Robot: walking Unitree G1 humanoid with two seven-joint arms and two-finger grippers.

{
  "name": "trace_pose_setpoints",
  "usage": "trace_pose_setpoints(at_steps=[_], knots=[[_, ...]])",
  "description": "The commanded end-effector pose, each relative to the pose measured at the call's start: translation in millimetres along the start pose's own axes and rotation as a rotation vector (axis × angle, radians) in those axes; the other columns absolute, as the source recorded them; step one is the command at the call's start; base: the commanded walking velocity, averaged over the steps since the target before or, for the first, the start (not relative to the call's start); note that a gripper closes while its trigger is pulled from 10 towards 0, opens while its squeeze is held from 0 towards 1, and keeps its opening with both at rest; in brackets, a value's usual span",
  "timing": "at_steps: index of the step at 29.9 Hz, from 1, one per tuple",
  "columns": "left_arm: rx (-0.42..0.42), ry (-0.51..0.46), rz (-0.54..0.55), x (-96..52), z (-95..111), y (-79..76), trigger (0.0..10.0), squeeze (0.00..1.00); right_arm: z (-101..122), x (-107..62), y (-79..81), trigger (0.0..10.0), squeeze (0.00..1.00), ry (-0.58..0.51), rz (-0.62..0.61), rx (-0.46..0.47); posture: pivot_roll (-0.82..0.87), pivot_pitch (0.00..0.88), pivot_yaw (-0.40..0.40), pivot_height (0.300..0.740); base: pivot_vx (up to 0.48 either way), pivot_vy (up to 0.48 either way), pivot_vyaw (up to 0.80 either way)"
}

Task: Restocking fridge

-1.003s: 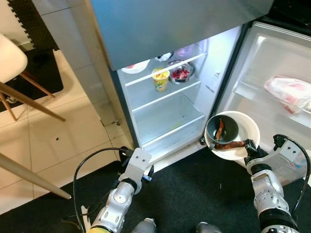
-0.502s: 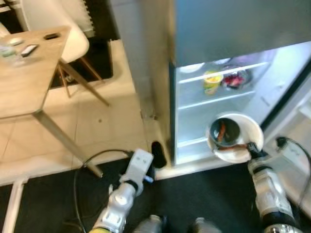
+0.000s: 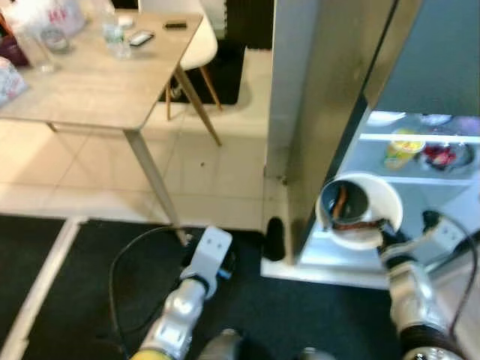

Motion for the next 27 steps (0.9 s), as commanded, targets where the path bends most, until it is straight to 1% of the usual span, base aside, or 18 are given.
trace_pose_setpoints(at_steps=[1, 5, 16, 27], knots=[[0.003, 0.038, 0.002, -2.7, -9.2, -0.7, 10.0, 0.00, -1.4, -2.0, -3.9, 10.0, 0.00, 0.000, -0.014, -0.006, -0.05, 0.130, -0.007, 0.740, 0.000, 0.000, 0.59], [0.000, 0.048, 0.012, -1.3, -9.5, -0.5, 10.0, 0.00, -1.0, -1.8, -4.7, 10.0, 0.00, -0.001, -0.019, -0.004, -0.05, 0.129, -0.007, 0.740, 0.000, 0.000, 0.52], [-0.002, 0.053, 0.053, 4.0, -6.8, 1.0, 10.0, 0.00, -0.8, -1.7, -5.0, 10.0, 0.00, -0.003, -0.022, 0.005, -0.05, 0.129, -0.007, 0.740, 0.000, 0.000, 0.00], [-0.022, 0.066, 0.089, 7.0, -6.2, 6.2, 10.0, 0.00, -0.9, -1.7, -4.9, 10.0, 0.00, -0.003, -0.018, 0.004, -0.05, 0.126, -0.006, 0.740, 0.294, -0.369, 0.00]])
Point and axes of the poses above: a point about 5 cm out from each wrist's last joint towards the gripper, its own x axis pointing out of the wrist towards the gripper, its own z axis along the axis of the wrist's last joint, y = z × x, the point moved 1 cm from there along x, pointing out of the wrist towards the gripper, and after that the axes turned 10 degrees about -x, right-handed, at the moved point
